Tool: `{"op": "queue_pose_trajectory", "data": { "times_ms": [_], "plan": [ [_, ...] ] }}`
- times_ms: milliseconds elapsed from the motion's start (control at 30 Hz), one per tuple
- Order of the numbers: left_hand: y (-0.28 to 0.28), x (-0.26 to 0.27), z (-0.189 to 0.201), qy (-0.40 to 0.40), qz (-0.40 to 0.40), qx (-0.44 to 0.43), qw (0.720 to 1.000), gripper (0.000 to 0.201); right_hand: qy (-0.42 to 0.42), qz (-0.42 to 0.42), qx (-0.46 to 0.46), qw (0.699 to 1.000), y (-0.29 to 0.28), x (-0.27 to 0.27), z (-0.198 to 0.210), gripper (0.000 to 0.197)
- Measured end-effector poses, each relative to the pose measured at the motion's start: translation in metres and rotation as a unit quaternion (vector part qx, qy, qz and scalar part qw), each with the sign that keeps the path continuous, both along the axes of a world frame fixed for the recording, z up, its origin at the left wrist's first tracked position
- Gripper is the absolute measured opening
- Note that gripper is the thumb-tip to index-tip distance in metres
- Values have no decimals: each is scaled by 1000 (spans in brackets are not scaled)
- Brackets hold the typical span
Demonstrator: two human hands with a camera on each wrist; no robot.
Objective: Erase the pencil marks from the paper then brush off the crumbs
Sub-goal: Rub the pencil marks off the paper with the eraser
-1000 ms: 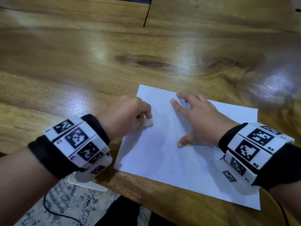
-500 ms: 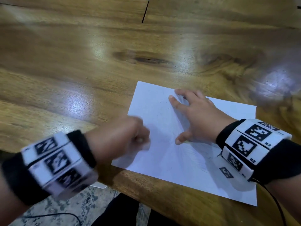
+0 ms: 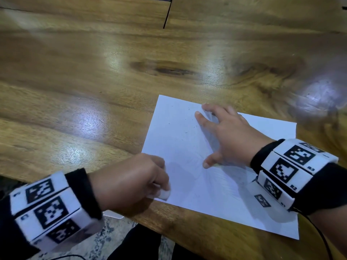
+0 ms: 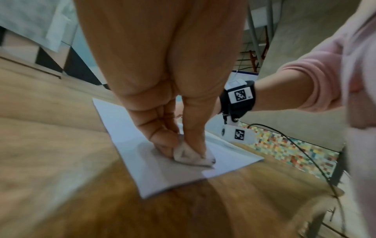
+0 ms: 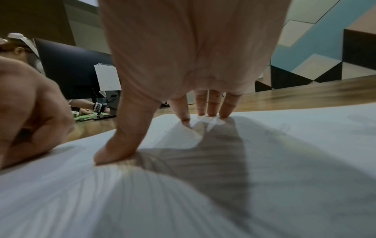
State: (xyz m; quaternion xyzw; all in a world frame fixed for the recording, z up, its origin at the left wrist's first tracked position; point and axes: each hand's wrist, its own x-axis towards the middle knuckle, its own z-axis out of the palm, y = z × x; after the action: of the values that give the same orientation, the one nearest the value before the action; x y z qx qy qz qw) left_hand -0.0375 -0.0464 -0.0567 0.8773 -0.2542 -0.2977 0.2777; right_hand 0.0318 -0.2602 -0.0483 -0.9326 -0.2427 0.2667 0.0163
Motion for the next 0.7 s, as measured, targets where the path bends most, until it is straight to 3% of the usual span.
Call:
{"op": "queue_pose_trajectory", "data": {
  "times_ms": [200, 367, 533, 700],
  "plan": [
    [-3, 27, -2, -108, 38, -20, 993, 41, -2, 0, -2, 1000, 0, 0, 0, 116],
    [16, 0, -1, -12, 12, 6, 1000, 4, -1, -2, 0, 1000, 0, 0, 0, 116],
    [5, 33, 1, -111, 54, -11, 992, 6, -6, -1, -2, 1000, 1, 0, -1, 117],
    [18, 2, 0, -47, 32, -26, 998, 9, -5, 1, 1, 1000, 0, 0, -1, 117]
  ]
}}
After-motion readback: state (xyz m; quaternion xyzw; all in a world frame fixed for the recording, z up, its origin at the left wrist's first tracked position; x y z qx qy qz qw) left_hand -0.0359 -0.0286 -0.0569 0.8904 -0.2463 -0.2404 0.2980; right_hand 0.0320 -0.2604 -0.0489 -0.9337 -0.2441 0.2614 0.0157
